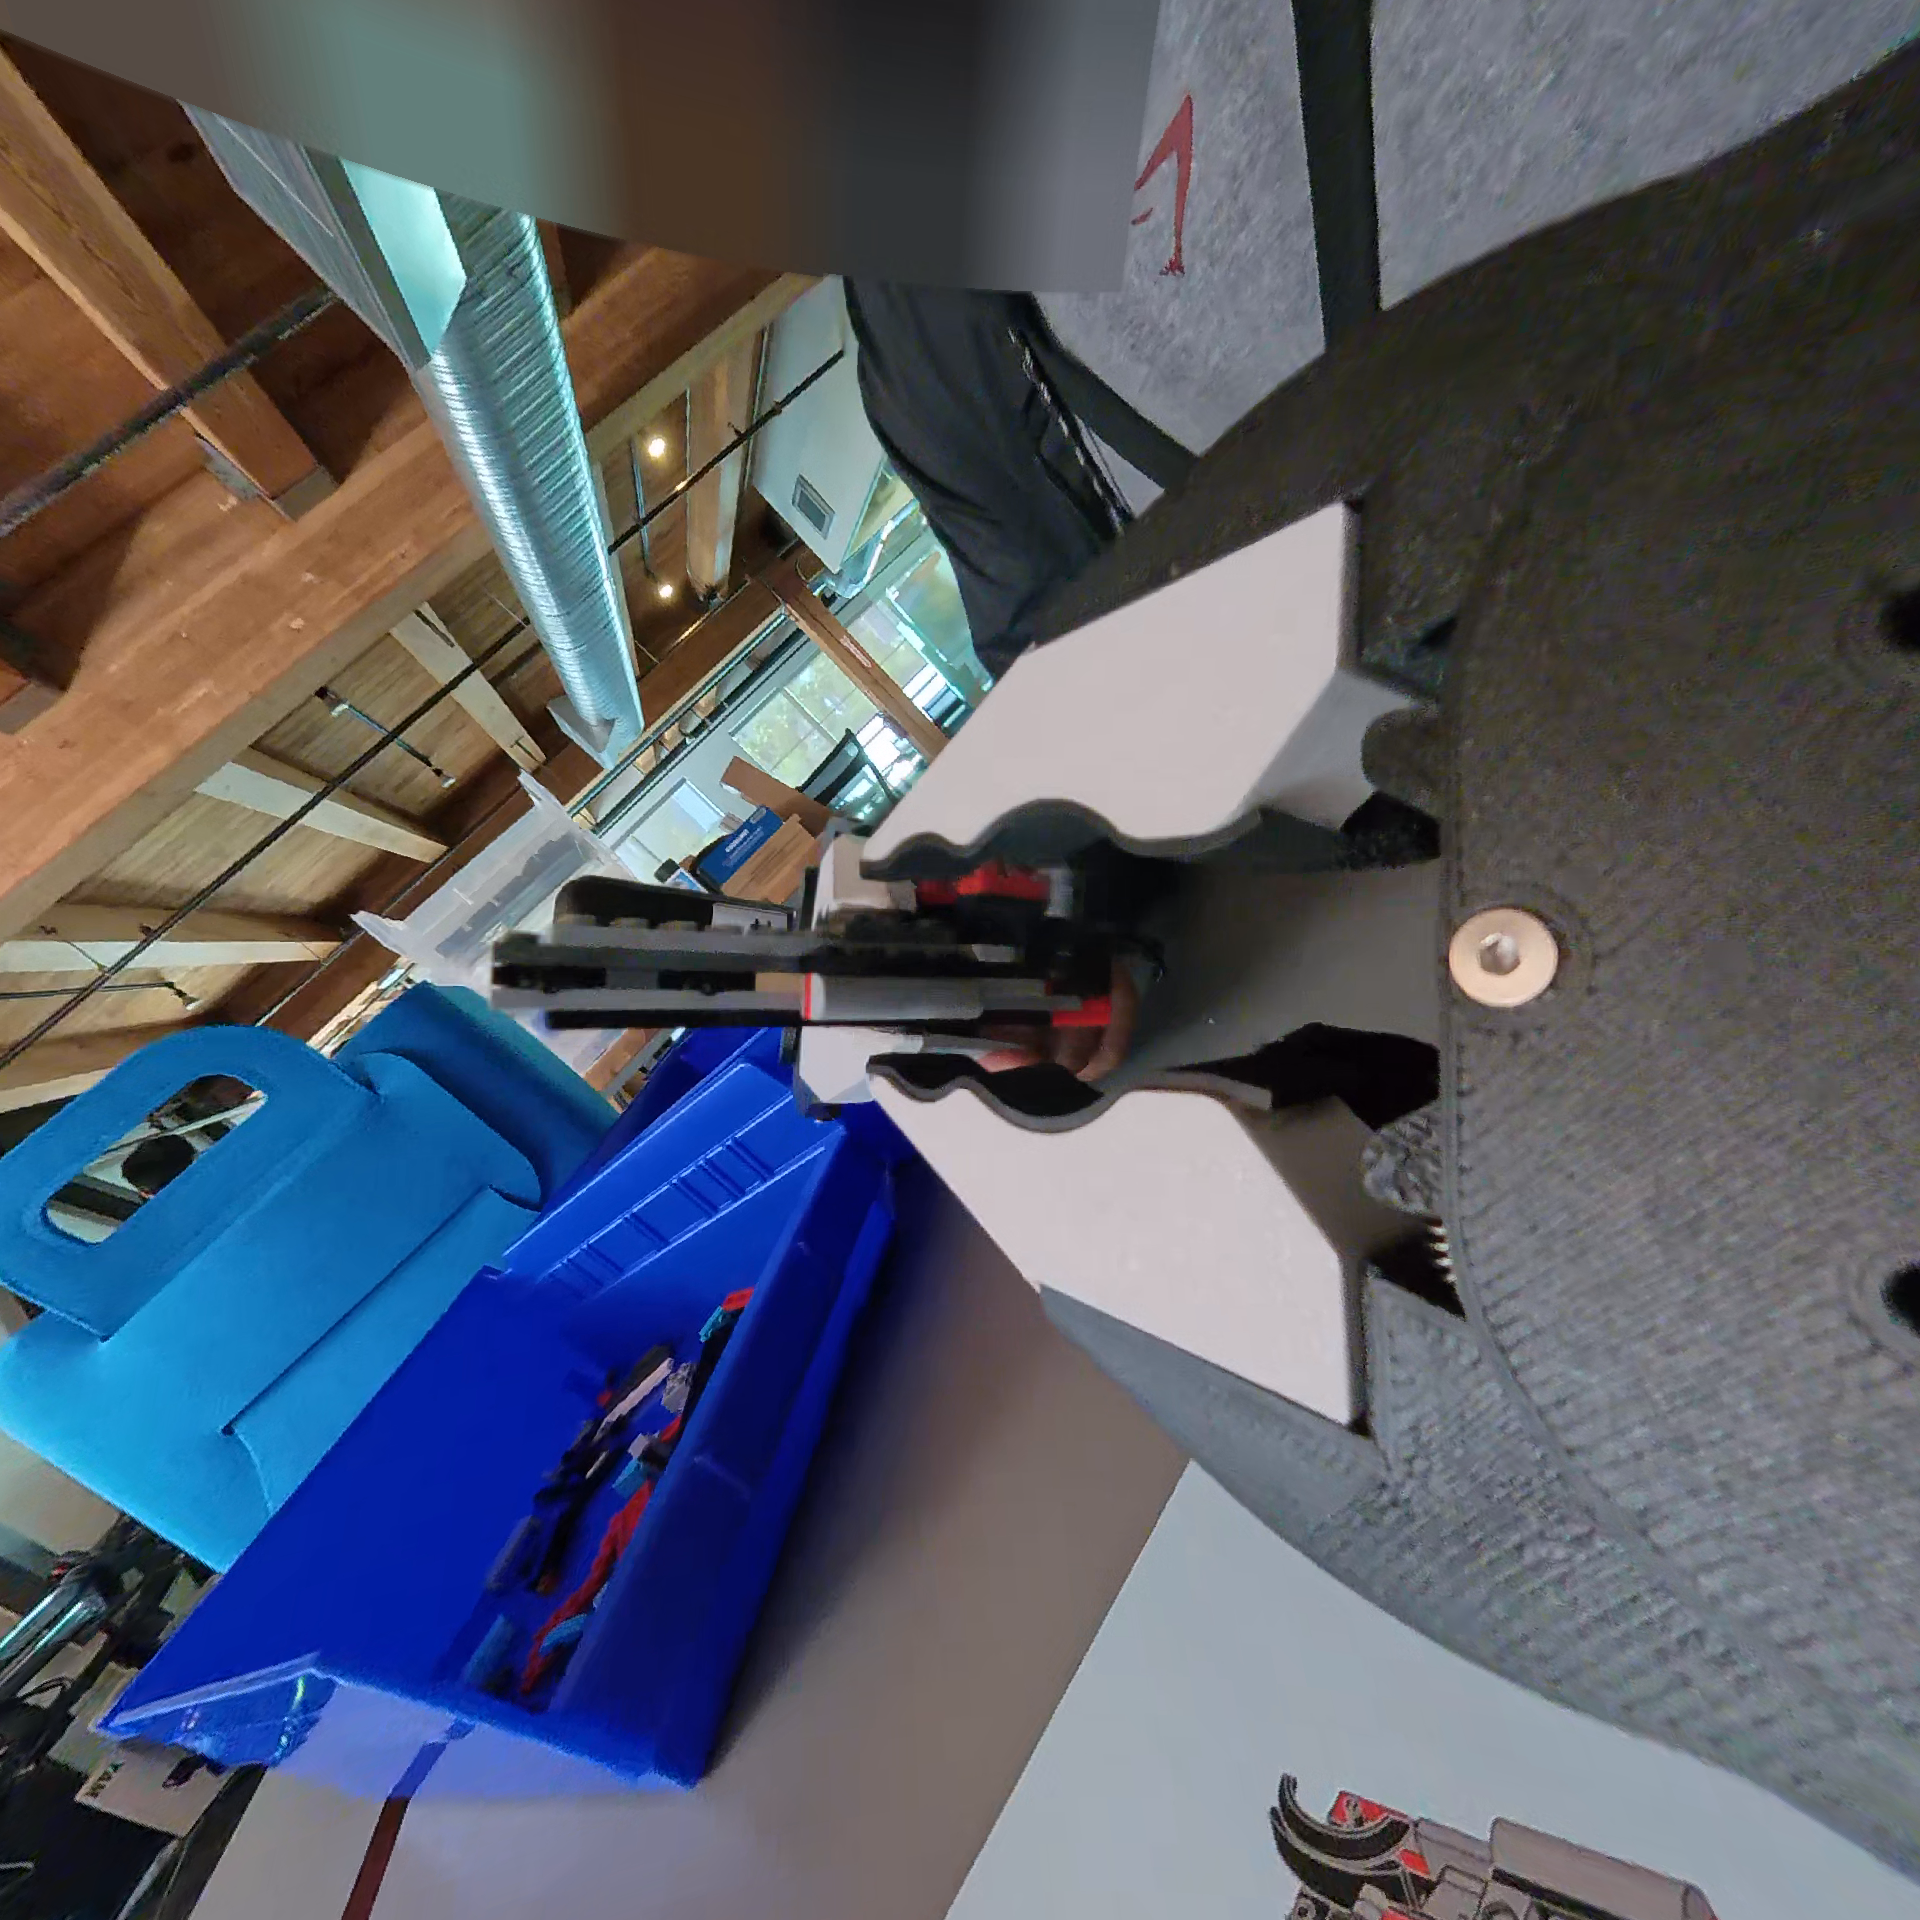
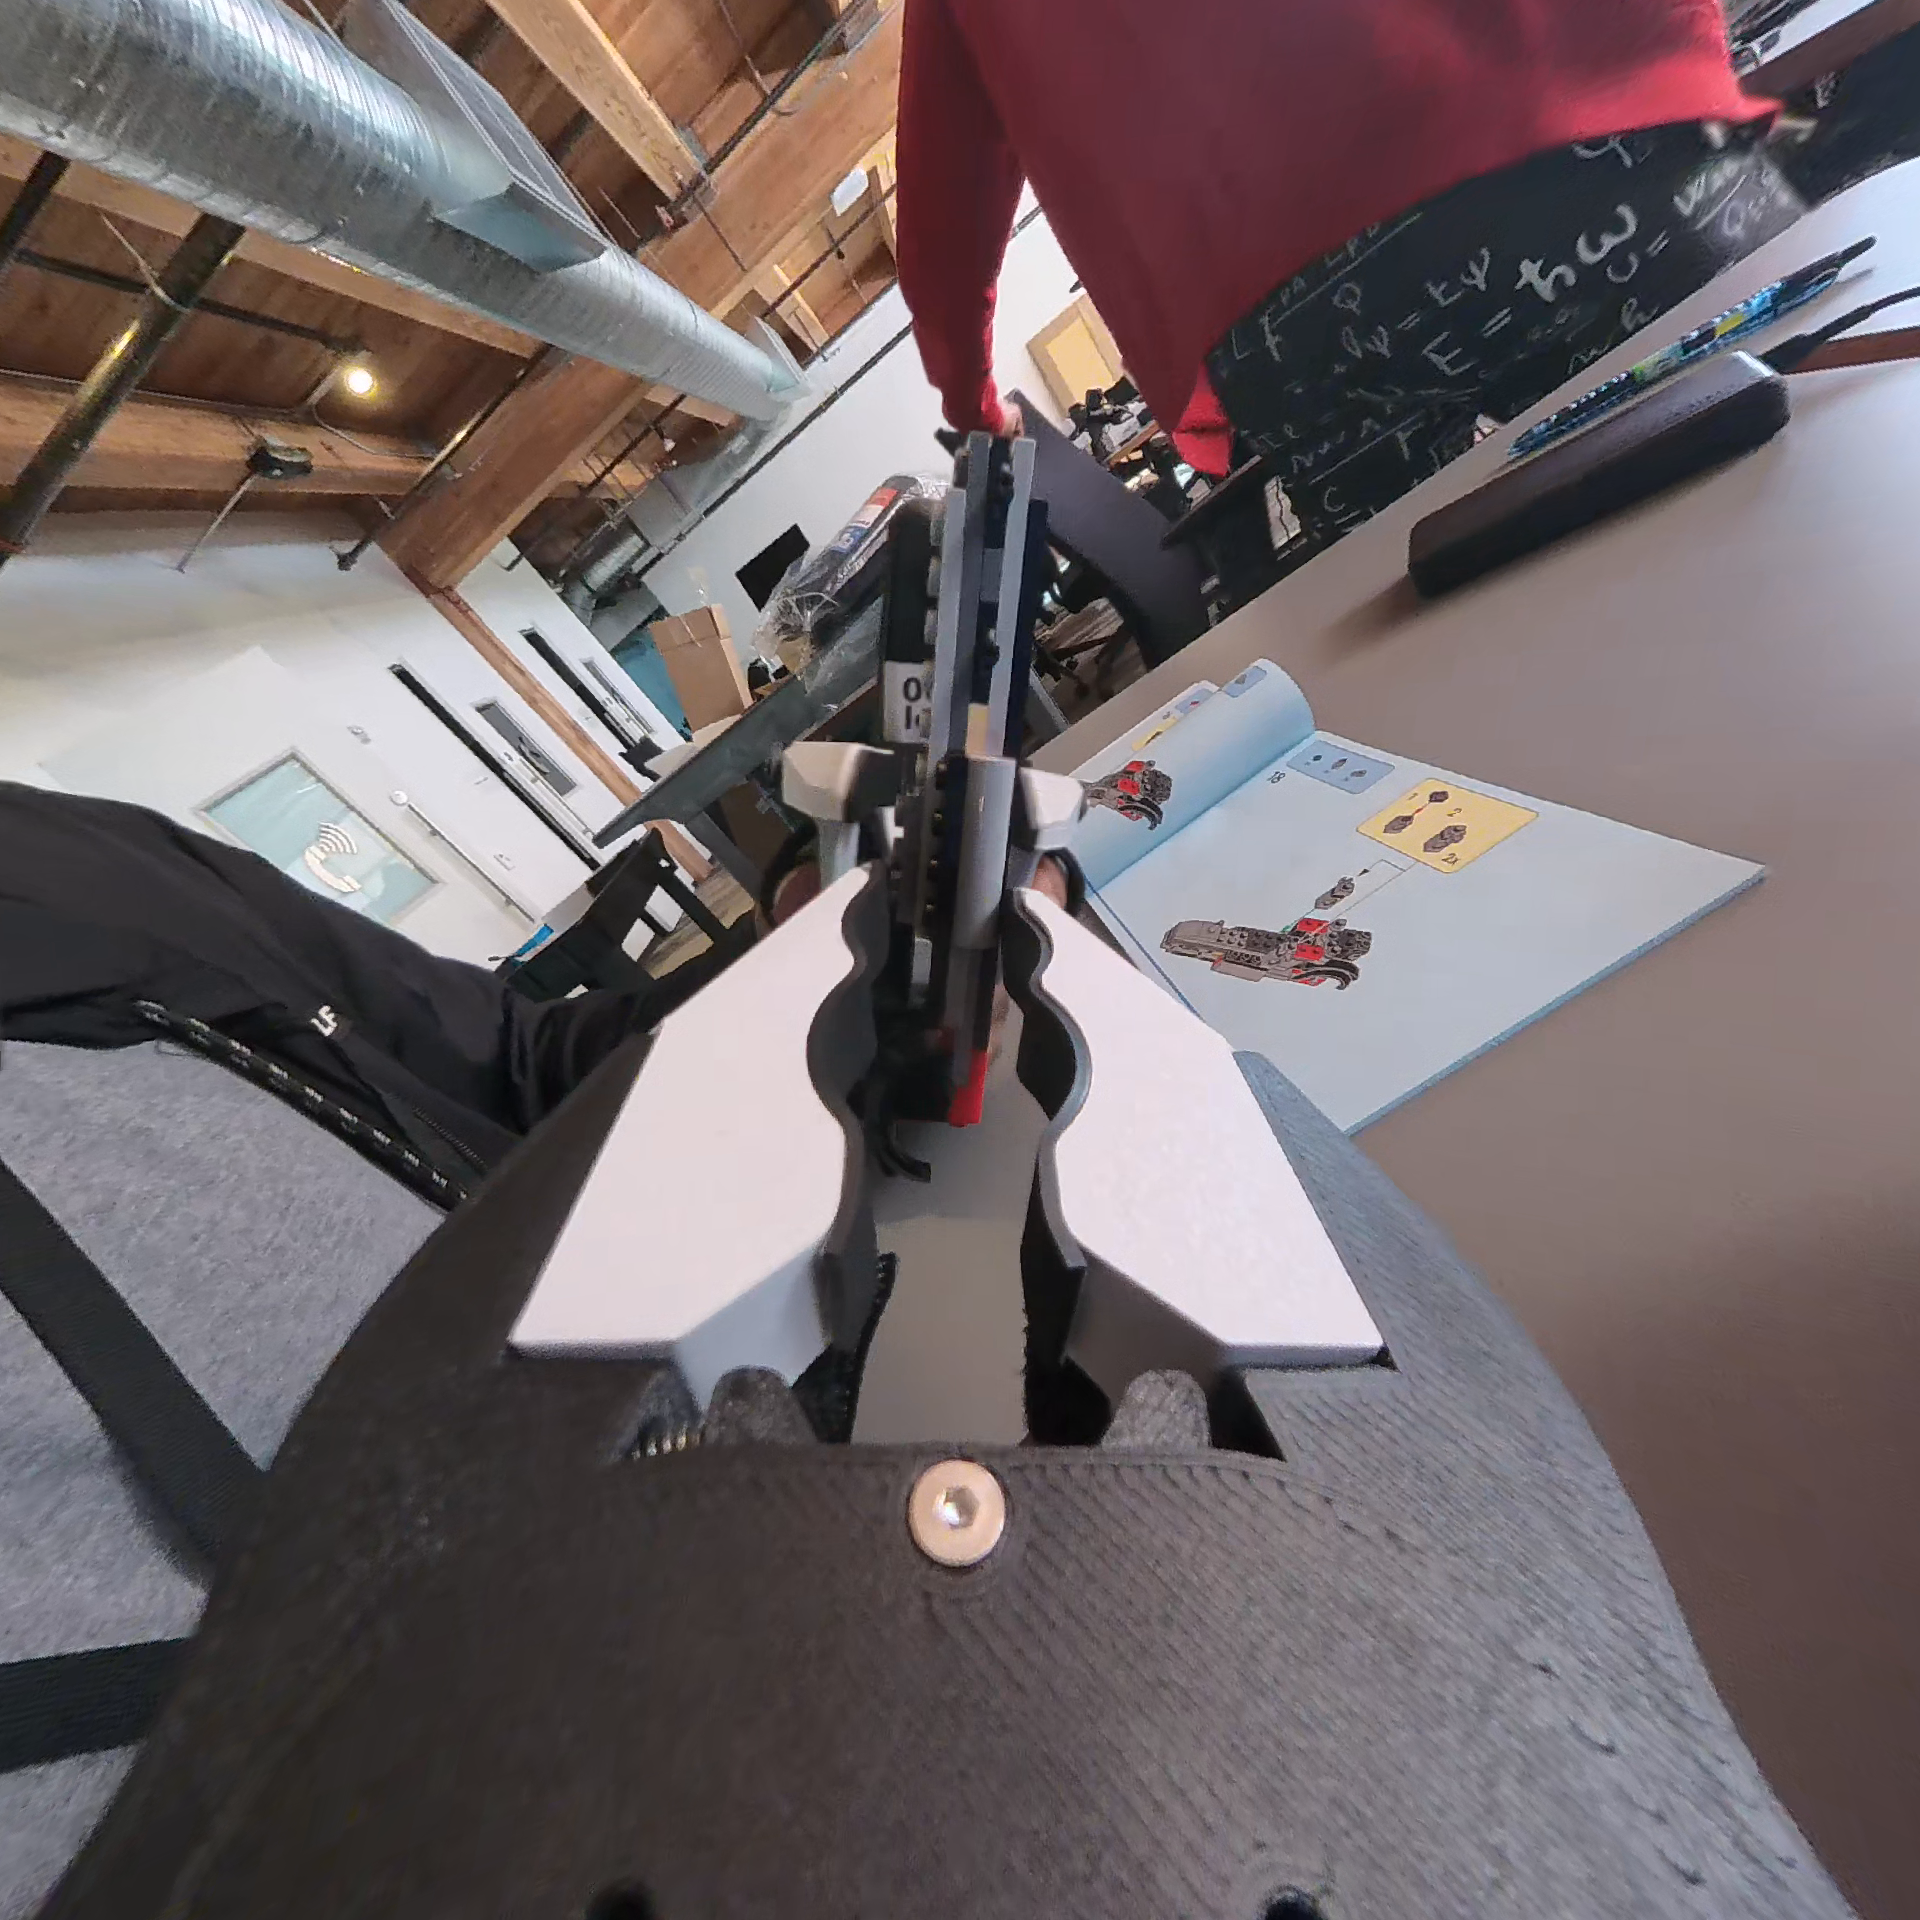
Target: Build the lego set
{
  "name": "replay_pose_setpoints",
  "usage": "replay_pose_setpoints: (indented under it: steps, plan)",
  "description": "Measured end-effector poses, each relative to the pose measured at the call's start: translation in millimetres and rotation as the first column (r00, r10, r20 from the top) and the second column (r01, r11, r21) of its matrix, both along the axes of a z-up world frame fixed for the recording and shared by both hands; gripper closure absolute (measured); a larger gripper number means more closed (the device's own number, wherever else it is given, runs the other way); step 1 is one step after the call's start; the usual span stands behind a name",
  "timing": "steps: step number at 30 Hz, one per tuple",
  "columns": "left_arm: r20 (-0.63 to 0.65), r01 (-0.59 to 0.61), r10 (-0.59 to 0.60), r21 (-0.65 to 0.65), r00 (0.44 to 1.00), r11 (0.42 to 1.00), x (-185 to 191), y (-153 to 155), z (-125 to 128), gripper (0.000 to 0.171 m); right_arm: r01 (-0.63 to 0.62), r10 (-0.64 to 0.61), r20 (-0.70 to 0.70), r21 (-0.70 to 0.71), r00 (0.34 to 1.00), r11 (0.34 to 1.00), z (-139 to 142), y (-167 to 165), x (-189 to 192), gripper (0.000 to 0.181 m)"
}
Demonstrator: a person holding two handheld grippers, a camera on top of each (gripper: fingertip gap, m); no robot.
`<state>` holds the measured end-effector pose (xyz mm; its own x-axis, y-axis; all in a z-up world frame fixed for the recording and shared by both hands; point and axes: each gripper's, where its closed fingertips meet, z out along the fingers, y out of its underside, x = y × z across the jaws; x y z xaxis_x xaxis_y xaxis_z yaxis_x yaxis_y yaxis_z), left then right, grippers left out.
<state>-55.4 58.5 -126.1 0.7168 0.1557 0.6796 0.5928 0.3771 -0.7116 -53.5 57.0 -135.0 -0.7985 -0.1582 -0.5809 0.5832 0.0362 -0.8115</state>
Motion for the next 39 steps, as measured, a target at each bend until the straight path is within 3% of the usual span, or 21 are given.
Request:
replay_pose_setpoints:
  steps: [3,15,28,32,35,39]
  plan:
    - [-0.013,0.013,-0.013,-0.006,1.0,1.0,-1.5,3.7,-0.6,0.15,0.0,0.0,-0.018,0.01,1.0,1.0,-1.8,-0.6,1.3,0.159]
    - [-0.049,0.016,-0.02,-0.087,0.999,0.996,-1.5,7.4,-11.8,0.151,0.008,-0.008,0.007,0.005,1.0,1.0,0.3,1.2,-6.8,0.156]
    - [-0.062,0.004,-0.009,-0.09,0.998,0.996,-0.2,7.0,-10.4,0.151,0.034,-0.034,-0.034,-0.002,0.999,0.999,1.2,0.6,-5.5,0.159]
    - [-0.032,-0.008,0.006,-0.073,0.999,0.997,-2.1,7.5,-11.1,0.151,0.006,-0.006,0.039,0.013,0.999,1.0,-0.4,1.8,-5.6,0.159]
    - [-0.031,-0.028,0.027,-0.053,0.999,0.998,-2.8,4.4,-8.0,0.151,-0.041,0.039,0.05,0.045,0.998,0.998,-6.1,1.5,1.1,0.146]
    - [-0.029,-0.034,0.032,-0.061,0.999,0.998,-2.7,3.5,-9.3,0.151,-0.043,0.041,0.05,0.05,0.998,0.998,-7.3,0.3,1.7,0.159]
